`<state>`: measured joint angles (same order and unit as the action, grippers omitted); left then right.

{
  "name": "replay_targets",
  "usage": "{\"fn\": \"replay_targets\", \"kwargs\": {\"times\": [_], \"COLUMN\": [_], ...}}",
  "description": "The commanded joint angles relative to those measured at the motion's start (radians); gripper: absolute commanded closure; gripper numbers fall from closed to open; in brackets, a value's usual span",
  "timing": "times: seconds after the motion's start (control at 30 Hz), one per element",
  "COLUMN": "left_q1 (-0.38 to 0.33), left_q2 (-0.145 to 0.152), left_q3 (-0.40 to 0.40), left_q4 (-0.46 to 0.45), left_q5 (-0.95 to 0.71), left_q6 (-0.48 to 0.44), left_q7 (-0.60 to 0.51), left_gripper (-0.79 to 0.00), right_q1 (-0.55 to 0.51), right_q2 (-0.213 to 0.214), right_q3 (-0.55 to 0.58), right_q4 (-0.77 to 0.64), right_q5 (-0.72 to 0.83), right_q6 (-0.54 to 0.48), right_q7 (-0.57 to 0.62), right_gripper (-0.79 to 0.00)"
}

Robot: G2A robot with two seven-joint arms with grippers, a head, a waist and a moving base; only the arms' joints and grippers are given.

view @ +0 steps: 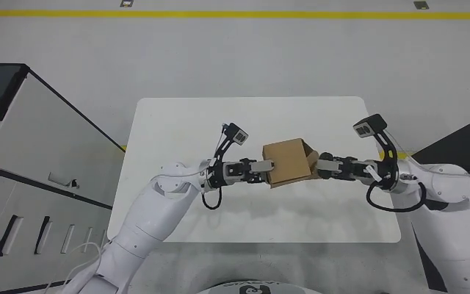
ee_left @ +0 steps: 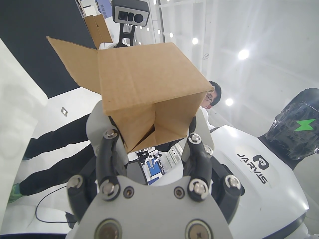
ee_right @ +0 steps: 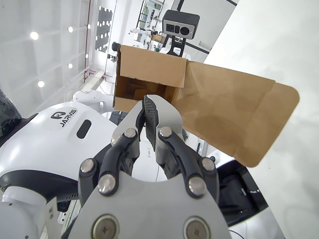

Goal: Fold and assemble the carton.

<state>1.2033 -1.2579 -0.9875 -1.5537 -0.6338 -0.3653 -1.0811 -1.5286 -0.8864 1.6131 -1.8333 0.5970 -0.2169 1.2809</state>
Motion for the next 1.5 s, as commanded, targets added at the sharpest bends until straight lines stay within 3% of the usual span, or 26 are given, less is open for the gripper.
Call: {"fn": "replay_targets", "kwargs": {"times": [0.0, 1.47], "left_q1": [-0.003, -0.021], "left_q2": [-0.001, -0.010], "left_q3": [0.006, 0.038], "left_q4": [0.003, 0.026], "left_q5": [-0.003, -0.007], "left_q6": [-0.001, -0.003], "left_q7": [0.000, -0.011], "left_gripper": [0.000, 0.000], "right_q1": [0.009, 0.134], "right_q2": [-0.001, -0.012], "right_q3": [-0.012, -0.156], "right_q4": [0.003, 0.091], "right_q5": [-0.005, -0.001], "right_q6": [0.000, 0.000], "right_q7": [0.000, 0.044], "right_gripper": [0.000, 0.000]}}
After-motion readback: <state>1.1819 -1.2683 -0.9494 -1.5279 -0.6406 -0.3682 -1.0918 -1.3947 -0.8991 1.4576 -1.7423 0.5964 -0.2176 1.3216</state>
